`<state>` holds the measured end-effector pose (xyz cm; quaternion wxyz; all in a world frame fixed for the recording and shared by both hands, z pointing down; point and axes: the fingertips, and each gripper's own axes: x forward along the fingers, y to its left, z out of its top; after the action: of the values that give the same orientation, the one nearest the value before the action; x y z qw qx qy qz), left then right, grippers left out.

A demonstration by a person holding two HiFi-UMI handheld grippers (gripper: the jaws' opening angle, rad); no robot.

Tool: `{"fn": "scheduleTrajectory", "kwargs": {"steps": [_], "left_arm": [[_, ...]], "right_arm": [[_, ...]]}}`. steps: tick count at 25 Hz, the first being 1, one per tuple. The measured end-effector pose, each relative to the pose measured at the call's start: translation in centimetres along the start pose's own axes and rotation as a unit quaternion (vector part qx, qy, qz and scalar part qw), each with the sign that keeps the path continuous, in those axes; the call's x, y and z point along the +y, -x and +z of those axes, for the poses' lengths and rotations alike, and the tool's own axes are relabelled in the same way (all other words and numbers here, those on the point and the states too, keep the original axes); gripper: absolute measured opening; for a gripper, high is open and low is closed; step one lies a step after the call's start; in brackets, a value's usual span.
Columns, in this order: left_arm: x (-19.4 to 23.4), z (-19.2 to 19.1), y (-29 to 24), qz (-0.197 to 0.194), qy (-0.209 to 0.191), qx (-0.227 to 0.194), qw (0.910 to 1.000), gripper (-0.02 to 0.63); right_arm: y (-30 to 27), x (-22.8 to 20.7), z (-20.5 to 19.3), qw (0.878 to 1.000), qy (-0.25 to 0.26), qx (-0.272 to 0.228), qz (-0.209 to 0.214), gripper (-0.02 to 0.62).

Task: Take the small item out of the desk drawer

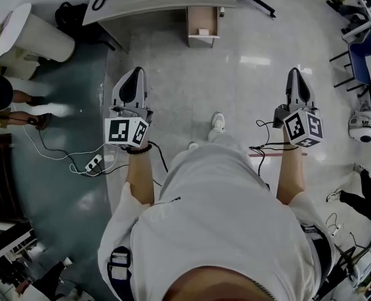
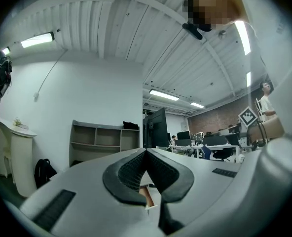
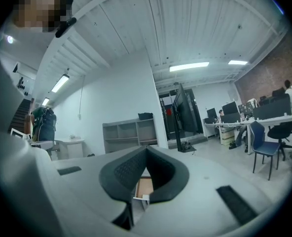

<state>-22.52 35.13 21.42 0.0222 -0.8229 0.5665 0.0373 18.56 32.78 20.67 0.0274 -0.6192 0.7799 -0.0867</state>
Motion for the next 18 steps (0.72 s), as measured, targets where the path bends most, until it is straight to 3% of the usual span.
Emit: {"fn": "scheduleTrajectory", "kwargs": {"steps": [18], "left_arm": [[-3.0,-2.4,-17.6,0.008,-0.017,0.036,0.9992,-0.002]], "right_arm": [[-15.8,-9.3,-1.2,0.998,-0.019,0.037,0.051,-0.002]]}}
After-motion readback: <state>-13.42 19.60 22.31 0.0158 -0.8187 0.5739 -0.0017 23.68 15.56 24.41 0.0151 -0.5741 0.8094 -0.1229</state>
